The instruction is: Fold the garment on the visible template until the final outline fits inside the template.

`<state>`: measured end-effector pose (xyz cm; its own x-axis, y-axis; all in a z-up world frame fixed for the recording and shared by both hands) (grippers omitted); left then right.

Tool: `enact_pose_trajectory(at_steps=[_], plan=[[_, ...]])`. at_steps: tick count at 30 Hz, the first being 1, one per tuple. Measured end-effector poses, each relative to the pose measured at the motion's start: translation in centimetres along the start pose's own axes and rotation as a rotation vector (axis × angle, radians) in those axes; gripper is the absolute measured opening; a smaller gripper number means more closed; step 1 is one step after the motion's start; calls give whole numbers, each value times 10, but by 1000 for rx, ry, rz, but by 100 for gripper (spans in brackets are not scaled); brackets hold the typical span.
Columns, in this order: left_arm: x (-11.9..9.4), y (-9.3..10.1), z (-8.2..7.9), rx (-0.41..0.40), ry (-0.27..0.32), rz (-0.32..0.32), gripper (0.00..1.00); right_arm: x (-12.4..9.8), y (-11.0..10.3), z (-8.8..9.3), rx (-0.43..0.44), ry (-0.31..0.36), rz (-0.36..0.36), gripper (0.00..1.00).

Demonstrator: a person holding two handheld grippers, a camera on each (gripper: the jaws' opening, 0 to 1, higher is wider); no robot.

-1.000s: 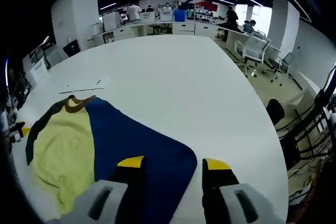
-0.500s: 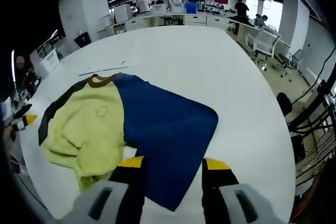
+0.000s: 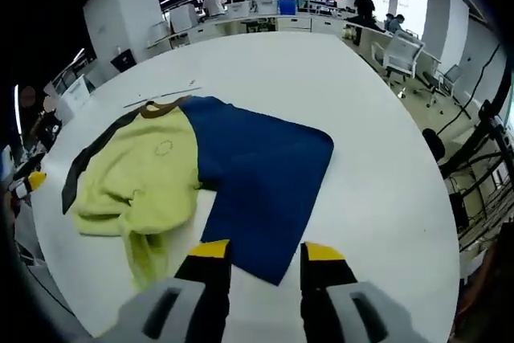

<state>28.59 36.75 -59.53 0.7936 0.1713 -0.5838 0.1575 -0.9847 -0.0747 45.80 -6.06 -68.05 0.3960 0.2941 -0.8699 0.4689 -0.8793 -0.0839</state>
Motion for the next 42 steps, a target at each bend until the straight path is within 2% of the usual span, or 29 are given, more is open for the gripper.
enact_pose_trajectory(at_steps=[9,16,22,26,31,36,37,38,42], plan=[[-14,15,7,18,0,56,99,4,-2,15,3,-29,3,27],[-20,18,18,17,-24,64,99,9,2,20,34,-30,27,20],[-25,24,18,25,-28,85,99,11,3,26,65,-55,31,17],[-28,29,17,27,-33,108,99,12,6,24,100,-39,27,11],[-30,35,18,40,-41,137,99,12,9,24,79,-38,46,5],[-31,39,21,38,-60,159,99,13,9,23,48,-35,42,3],[-31,40,22,38,-63,161,99,13,8,23,48,-35,36,0],[-31,40,22,40,-65,162,99,13,7,23,54,-33,21,0],[-34,43,20,46,-58,176,99,10,13,23,32,-34,42,0]])
Point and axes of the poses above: the point that each gripper's makers call its tool centre point, and the gripper's own axes: x roughly forward along the fingers, y roughly to its right, z roughly out of its underside, the point moved 3 cm from there along -x, roughly backward along the fingers, and after that the axes turned 5 degrees about -y, right-handed, at the moved point
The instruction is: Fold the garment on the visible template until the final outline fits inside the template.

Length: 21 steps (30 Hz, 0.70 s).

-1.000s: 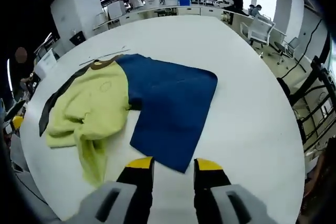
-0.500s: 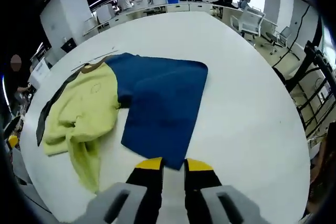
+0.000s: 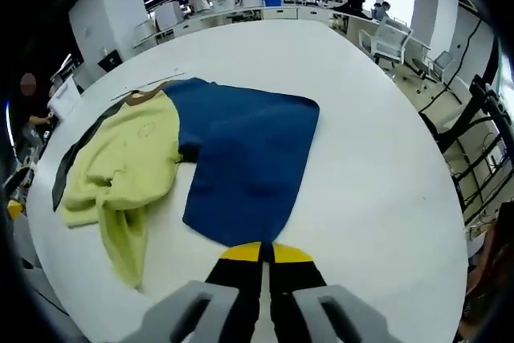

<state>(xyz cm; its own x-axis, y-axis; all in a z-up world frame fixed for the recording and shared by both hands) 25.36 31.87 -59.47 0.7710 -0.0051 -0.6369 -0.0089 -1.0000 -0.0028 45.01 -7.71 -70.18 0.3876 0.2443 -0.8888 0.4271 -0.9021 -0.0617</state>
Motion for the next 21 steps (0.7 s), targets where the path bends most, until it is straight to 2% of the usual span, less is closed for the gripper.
enact_pose_trajectory(at_steps=[2,11,16,21], plan=[[-1,1,0,-5,-1,8,99,-2,6,1,-5,-3,4,0],[-4,17,-1,13,-17,75,99,-10,51,2,-50,-28,114,0],[-7,26,-1,17,-26,119,99,-10,70,1,-65,-37,154,0],[-13,29,-3,24,-23,126,99,-10,90,-2,-86,-52,206,0]])
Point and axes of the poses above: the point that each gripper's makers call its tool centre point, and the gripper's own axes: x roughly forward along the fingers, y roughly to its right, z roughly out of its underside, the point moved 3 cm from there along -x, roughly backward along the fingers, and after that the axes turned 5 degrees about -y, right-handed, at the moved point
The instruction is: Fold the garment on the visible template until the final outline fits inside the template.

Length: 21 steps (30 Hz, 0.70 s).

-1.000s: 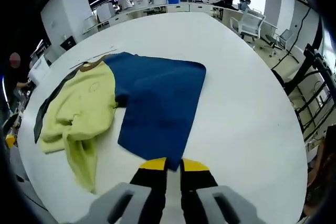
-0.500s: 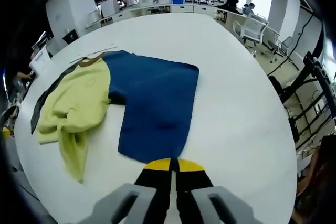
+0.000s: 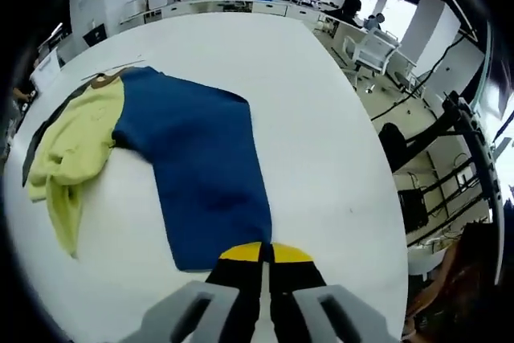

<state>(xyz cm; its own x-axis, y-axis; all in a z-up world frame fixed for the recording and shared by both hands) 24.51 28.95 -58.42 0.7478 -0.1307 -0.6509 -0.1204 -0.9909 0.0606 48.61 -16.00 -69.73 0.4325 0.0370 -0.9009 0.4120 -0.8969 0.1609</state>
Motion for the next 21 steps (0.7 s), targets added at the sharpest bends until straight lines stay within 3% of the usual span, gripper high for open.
enact_pose_trajectory(at_steps=[21], plan=[[-11,17,7,4,-26,30,99,19,65,-19,-63,-27,140,0]])
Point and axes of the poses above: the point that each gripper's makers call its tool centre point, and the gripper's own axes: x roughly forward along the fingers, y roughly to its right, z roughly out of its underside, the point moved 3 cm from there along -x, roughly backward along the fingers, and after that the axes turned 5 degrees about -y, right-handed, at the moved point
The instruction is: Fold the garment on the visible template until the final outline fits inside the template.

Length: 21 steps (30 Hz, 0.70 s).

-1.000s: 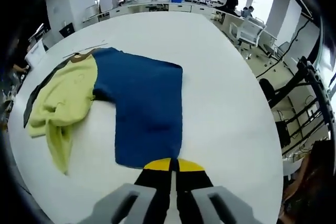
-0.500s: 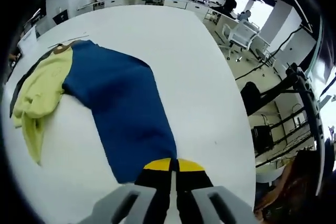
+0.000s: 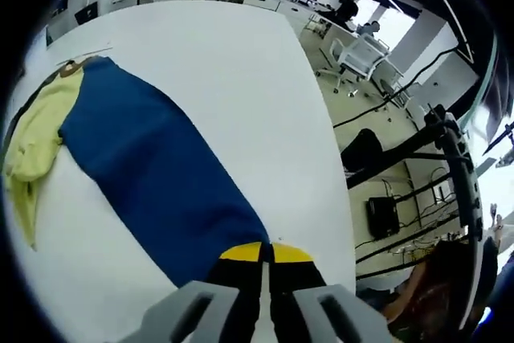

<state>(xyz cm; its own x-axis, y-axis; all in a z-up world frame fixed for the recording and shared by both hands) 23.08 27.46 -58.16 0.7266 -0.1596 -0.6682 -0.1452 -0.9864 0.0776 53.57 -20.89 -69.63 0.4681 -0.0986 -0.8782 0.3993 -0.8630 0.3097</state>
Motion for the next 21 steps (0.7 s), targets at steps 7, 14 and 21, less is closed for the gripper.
enact_pose_trajectory(at_steps=[7,14,21], plan=[[-3,-3,4,-17,4,-9,99,8,7,-4,-1,2,29,0],[-5,-4,7,-33,3,-11,99,12,14,-9,-32,17,59,0],[-6,-5,8,-39,5,-11,99,17,20,-15,-47,33,65,0]])
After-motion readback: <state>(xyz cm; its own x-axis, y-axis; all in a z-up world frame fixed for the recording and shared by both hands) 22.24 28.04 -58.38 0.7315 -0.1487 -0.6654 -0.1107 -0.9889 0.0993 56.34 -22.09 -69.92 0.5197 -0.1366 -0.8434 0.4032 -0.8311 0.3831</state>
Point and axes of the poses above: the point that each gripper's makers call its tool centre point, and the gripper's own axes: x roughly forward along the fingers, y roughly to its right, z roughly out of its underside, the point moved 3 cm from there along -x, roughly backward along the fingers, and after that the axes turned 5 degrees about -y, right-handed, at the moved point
